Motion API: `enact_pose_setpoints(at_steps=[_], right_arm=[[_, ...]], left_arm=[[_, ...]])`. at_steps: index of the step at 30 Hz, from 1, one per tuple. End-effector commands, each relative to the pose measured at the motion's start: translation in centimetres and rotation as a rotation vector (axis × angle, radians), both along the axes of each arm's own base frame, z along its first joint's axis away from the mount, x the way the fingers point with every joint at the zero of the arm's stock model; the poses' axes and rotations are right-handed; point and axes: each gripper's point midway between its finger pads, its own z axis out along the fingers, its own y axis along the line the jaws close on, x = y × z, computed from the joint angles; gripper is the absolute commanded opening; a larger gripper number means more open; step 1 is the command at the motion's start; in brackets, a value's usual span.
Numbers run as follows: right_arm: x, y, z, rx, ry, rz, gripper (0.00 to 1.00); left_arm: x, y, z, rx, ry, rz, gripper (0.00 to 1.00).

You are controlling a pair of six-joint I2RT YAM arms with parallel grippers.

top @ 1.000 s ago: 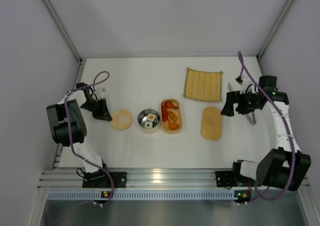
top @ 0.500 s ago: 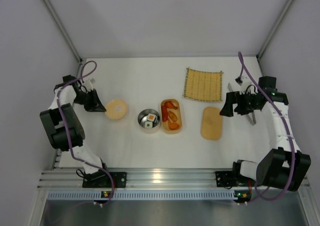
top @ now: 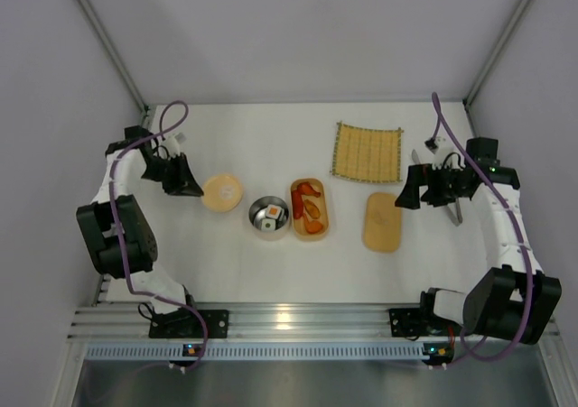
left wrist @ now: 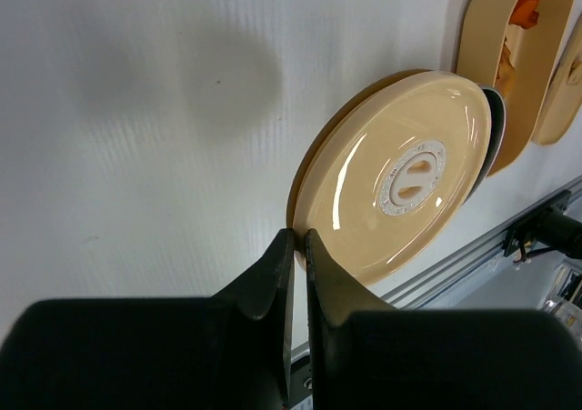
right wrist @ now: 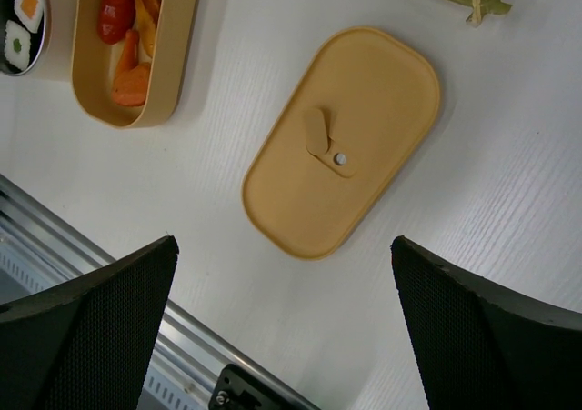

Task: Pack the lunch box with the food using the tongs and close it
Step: Pick up the box lid from the center of the board, then close the box lid on the packing box.

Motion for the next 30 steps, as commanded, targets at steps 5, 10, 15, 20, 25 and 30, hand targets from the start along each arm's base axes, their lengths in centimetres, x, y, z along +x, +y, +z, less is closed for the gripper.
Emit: enact_pose_setpoints(at_steps=[5, 10, 15, 20, 25, 30], right_arm=[[1.4, 0.7, 0.7, 0.015, -0.066, 0.024, 0.99], [1.4, 0.7, 0.4, 0.015, -0.062, 0.028, 0.99], [1.3, 1.0, -0.2, 0.028, -0.049, 0.029, 0.99], [1.3, 1.0, -0.3, 0.033, -0.043, 0.03, 0.99], [1.2, 0.9, -0.4, 0.024, -0.042, 0.027, 0.99], [1.2, 0.8, -0.5, 0.022, -0.038, 0.025, 0.99]], left_arm=[[0.5, -5.5, 2.1, 0.021, -0.055, -0.113, 0.0], [0.3, -8.2, 0.7, 0.067, -0.025, -0.196, 0.0], [-0.2, -10.8, 0.0, 0.046, 0.007, -0.279, 0.0], [-0.7, -12.6, -0.9, 0.05, 0.024, -0.342, 0.0], [-0.7, -13.3, -1.9, 0.057, 0.044, -0.366, 0.0], [-0.8, -14.0, -2.6, 0.079, 0.055, -0.382, 0.0]])
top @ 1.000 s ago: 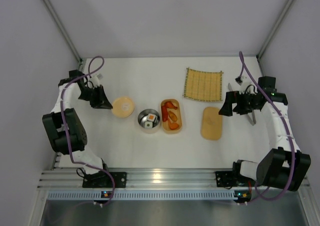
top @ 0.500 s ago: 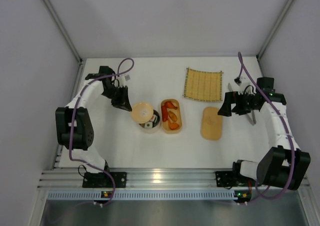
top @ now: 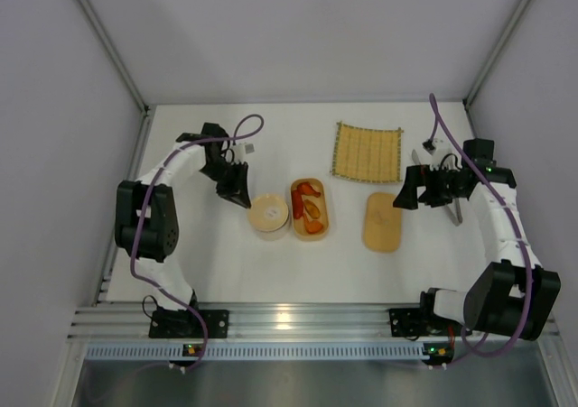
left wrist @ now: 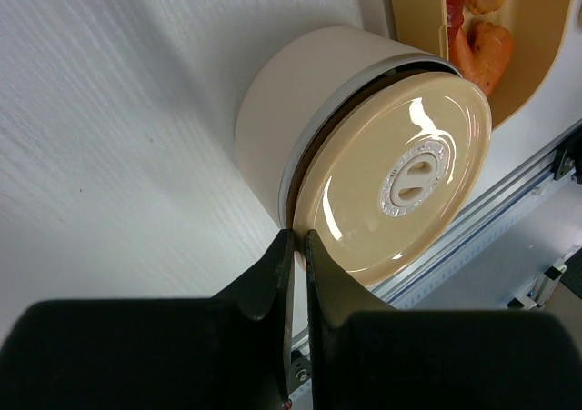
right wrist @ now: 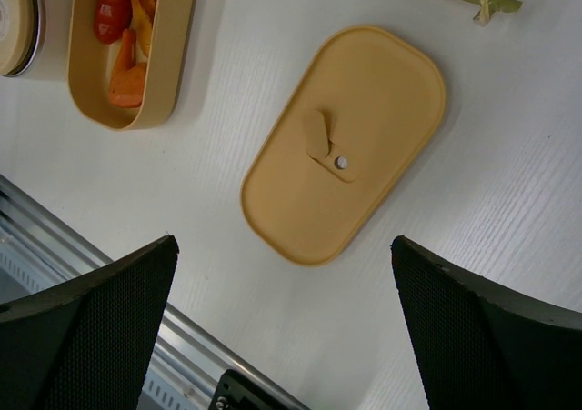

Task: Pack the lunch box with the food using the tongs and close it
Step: Close the box lid on the packing box.

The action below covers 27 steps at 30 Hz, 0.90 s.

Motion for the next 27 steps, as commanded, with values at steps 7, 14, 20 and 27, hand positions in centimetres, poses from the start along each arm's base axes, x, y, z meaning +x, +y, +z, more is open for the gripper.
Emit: enact_pose_setpoints(at_steps=[7, 14, 20, 27], right_arm=[[0.8, 0.6, 0.2, 0.012, -0.043, 0.023, 0.99], [0.9, 0.5, 0.1, 0.01, -0.042, 0.023, 0.99], [0.9, 0.6, 0.1, 0.012, -0.042, 0.024, 0.99], [0.9, 0.6, 0.2, 0.013, -0.043, 0.024, 0.99]], left_arm=[[2.1, -0.5, 0.1, 0.017, -0.053, 0.003, 0.0], [2.3, -0.4, -0.3, 0.026, -0.052, 0.004, 0.0], [2.2, 0.0, 0.2, 0.041, -0.083, -0.003, 0.21], [2.9, 0.6, 2.8, 0.062, -0.204, -0.006, 0.54]])
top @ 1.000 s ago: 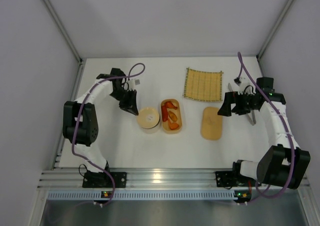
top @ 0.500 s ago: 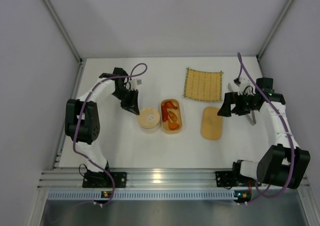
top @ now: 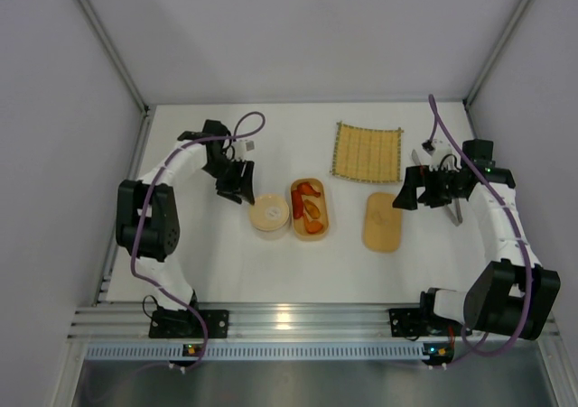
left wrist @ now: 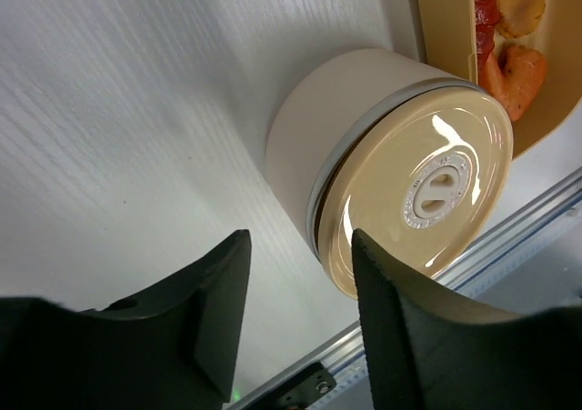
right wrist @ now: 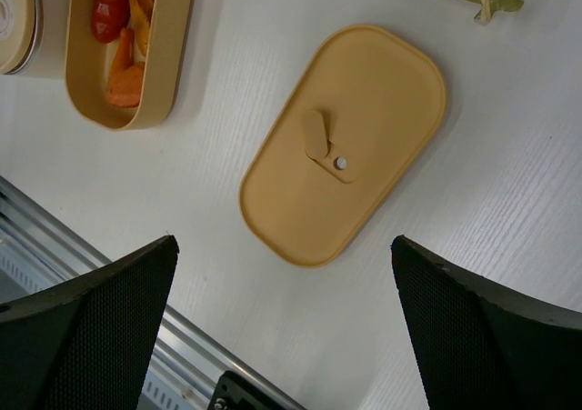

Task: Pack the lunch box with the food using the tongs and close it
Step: Close the box lid on the packing box.

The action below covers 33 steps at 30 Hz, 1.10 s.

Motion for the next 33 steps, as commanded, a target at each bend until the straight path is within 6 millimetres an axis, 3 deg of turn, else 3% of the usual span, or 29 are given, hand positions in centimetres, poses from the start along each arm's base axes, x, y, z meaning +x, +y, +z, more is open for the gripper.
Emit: enact_pose_setpoints(at_steps=[1, 3, 6, 9, 11, 16, 21, 23, 28, 33], right_arm=[[0.8, 0.5, 0.6, 0.012, -0.045, 0.023, 0.99], [0.7, 0.6, 0.7, 0.012, -0.046, 0.024, 0.99], [0.7, 0.6, 0.7, 0.012, -0.046, 0.025, 0.99], [0.7, 0.5, 0.6, 0.011, -0.045, 0.025, 0.99], [0.7, 0.5, 0.6, 0.009, -0.045, 0.026, 0.99], [0.7, 0.5, 0.4, 0.005, -0.039, 0.027, 0.99], [0.8, 0.4, 0.2, 0.004, -0.034, 0.021, 0.99], [0.9, 0.4, 0.2, 0.004, -0.031, 0.021, 0.99], [0.7, 0.5, 0.3, 0.008, -0.03, 0.022, 0.99], [0.6, 0.4, 0.3, -0.003, -0.03, 0.023, 0.99]], left_arm=[[1.7, 0.4, 4.0, 0.011, -0.186, -0.007, 0.56], [2.2, 0.9, 5.7, 0.033, -0.273, -0.015, 0.63], [2.7, 1.8, 8.5, 0.071, -0.415, -0.045, 0.65], [1.6, 0.8, 10.8, 0.033, -0.527, -0.22, 0.68], [0.1, 0.0, 10.7, 0.061, -0.524, -0.333, 0.68], [-1.7, -0.6, 9.2, 0.045, -0.458, -0.433, 0.68], [-3.2, -2.9, 7.5, 0.082, -0.478, -0.542, 0.7], [-3.9, -3.6, 6.1, 0.106, -0.472, -0.564, 0.7], [-3.3, -4.3, 2.6, 0.149, -0.447, -0.556, 0.7], [-4.2, -4.7, -2.3, 0.244, -0.398, -0.598, 0.69]])
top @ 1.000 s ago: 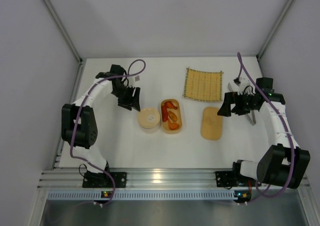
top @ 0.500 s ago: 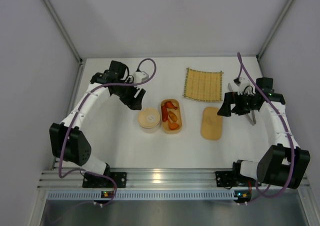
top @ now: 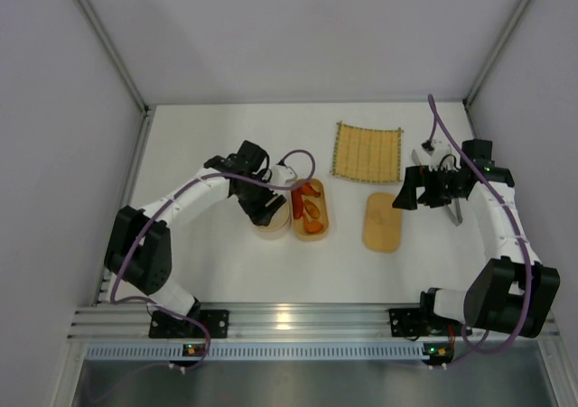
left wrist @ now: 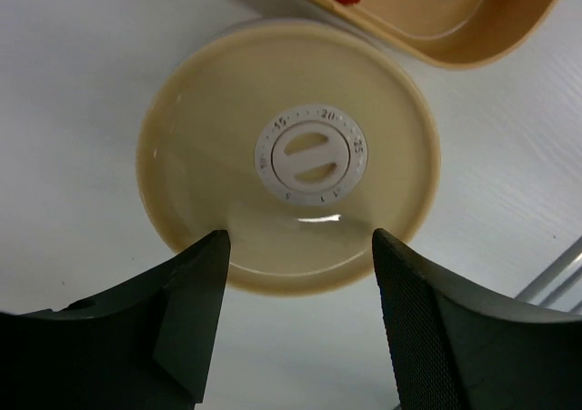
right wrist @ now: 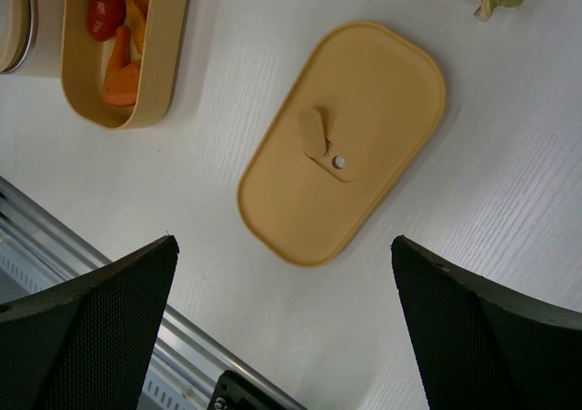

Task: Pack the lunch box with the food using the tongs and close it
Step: Close the box lid on the packing box.

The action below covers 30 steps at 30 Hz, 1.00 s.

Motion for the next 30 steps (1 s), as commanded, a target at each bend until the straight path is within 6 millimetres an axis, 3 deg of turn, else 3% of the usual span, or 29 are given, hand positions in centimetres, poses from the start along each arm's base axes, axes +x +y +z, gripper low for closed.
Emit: enact_pose_setpoints(at_steps=[1, 5, 12, 20, 30], right_arm=[[0.5, 0.4, 0.6, -0.003, -0.04, 0.025, 0.99], [0.5, 0.3, 0.7, -0.012, -0.044, 0.028, 0.99], [0.7, 0.3, 0.7, -0.009, -0.04, 0.026, 0.99], [0.8, 0.3, 0.9, -0.006, -0.041, 0.026, 0.99], [0.7, 0.4, 0.9, -0.006, -0.039, 0.03, 1.0]], left_arm=[[0.8, -0.8, -2.9, 0.054, -0.049, -0.002, 0.69], [0.6, -0.4, -5.0, 0.098, -0.043, 0.009, 0.69], [0.2, 0.2, -6.0, 0.125, -0.046, 0.022, 0.69], [-1.4, 0.9, -8.4, 0.226, 0.019, 0.001, 0.7], [-4.6, 3.0, -9.8, 0.326, 0.168, -0.024, 0.7]])
